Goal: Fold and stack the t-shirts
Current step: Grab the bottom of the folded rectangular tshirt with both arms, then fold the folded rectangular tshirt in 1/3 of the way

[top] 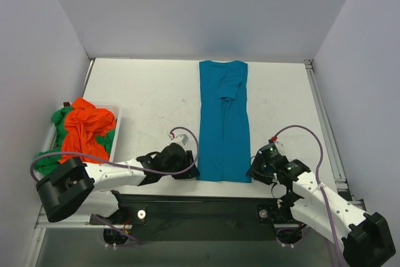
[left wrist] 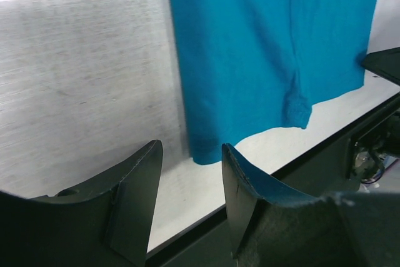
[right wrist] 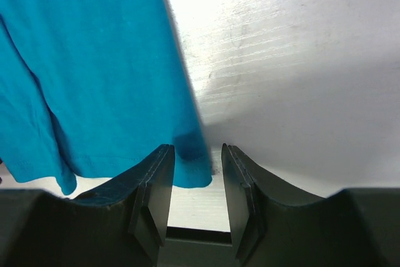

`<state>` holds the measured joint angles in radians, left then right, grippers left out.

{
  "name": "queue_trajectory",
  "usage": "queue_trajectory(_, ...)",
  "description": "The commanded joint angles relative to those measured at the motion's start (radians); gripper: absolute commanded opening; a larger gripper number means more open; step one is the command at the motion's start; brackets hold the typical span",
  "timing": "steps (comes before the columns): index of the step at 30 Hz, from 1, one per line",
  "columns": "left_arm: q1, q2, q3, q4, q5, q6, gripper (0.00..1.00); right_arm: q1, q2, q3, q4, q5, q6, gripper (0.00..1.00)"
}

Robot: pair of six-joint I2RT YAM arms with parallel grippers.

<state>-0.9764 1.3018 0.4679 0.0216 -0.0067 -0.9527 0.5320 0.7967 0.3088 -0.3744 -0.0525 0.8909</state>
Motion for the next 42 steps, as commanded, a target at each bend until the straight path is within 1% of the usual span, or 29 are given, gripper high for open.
queue_trajectory(1, -0.022, 0.037, -0.031, 0.08, 0.004, -0.04, 0.54, 0.014, -0.008, -0.049, -0.02, 0.01, 0.037, 0.37)
queue_trajectory(5, -0.038, 0.082, -0.031, 0.098, 0.001, -0.055, 0.54, 0.019, -0.005, -0.068, -0.005, -0.003, 0.049, 0.35)
queue_trajectory(8, -0.05, 0.111, -0.028, 0.113, -0.001, -0.067, 0.52, 0.022, -0.007, -0.074, -0.001, -0.009, 0.054, 0.34)
queue_trajectory(11, -0.07, 0.145, -0.017, 0.123, -0.001, -0.078, 0.48, 0.023, -0.01, -0.083, 0.0, -0.012, 0.056, 0.3)
queue_trajectory(12, -0.076, 0.152, -0.014, 0.123, -0.003, -0.081, 0.46, 0.023, -0.01, -0.083, -0.001, -0.018, 0.054, 0.25)
queue_trajectory(13, -0.09, 0.157, -0.009, 0.123, -0.003, -0.086, 0.37, 0.023, -0.011, -0.085, -0.001, -0.023, 0.052, 0.22)
queue_trajectory(14, -0.097, 0.168, -0.005, 0.123, -0.006, -0.095, 0.33, 0.023, -0.011, -0.086, -0.001, -0.029, 0.051, 0.2)
queue_trajectory(15, -0.103, 0.169, -0.003, 0.121, -0.004, -0.101, 0.28, 0.023, -0.014, -0.088, -0.001, -0.033, 0.048, 0.13)
queue_trajectory(16, -0.108, 0.171, -0.002, 0.121, -0.004, -0.107, 0.2, 0.023, -0.02, -0.086, -0.012, -0.044, 0.046, 0.09)
queue_trajectory(17, -0.119, 0.168, 0.0, 0.121, -0.001, -0.116, 0.06, 0.025, -0.025, -0.083, -0.024, -0.047, 0.045, 0.05)
queue_trajectory(18, -0.125, 0.165, 0.005, 0.106, 0.001, -0.121, 0.02, 0.025, -0.042, -0.077, -0.038, -0.049, 0.04, 0.0)
queue_trajectory(19, -0.131, 0.153, 0.009, 0.091, -0.002, -0.124, 0.0, 0.025, -0.053, -0.073, -0.073, -0.052, 0.037, 0.0)
queue_trajectory(23, -0.182, 0.096, 0.026, 0.006, -0.025, -0.147, 0.0, 0.028, -0.151, -0.068, -0.162, -0.092, 0.039, 0.0)
queue_trajectory(24, -0.203, 0.079, 0.025, -0.02, -0.033, -0.152, 0.0, 0.032, -0.196, -0.065, -0.182, -0.099, 0.043, 0.0)
queue_trajectory(25, -0.212, 0.045, 0.021, -0.067, -0.042, -0.158, 0.0, 0.04, -0.22, -0.057, -0.228, -0.102, 0.045, 0.0)
queue_trajectory(28, -0.225, -0.022, 0.003, -0.103, -0.046, -0.175, 0.0, 0.046, -0.292, -0.015, -0.326, -0.098, 0.039, 0.0)
queue_trajectory(31, -0.231, -0.059, 0.024, -0.137, -0.05, -0.178, 0.0, 0.057, -0.326, 0.021, -0.366, -0.095, 0.039, 0.0)
queue_trajectory(35, -0.22, -0.061, 0.101, -0.183, -0.076, -0.135, 0.0, 0.065, -0.262, 0.102, -0.347, -0.055, 0.005, 0.0)
queue_trajectory(40, -0.157, 0.01, 0.213, -0.189, -0.049, -0.061, 0.0, 0.066, -0.105, 0.203, -0.256, 0.002, -0.027, 0.0)
queue_trajectory(41, -0.15, 0.022, 0.254, -0.189, -0.046, -0.052, 0.0, 0.066, -0.076, 0.223, -0.242, 0.009, -0.035, 0.0)
queue_trajectory(42, -0.14, 0.034, 0.274, -0.19, -0.041, -0.041, 0.0, 0.066, -0.021, 0.261, -0.218, 0.013, -0.044, 0.0)
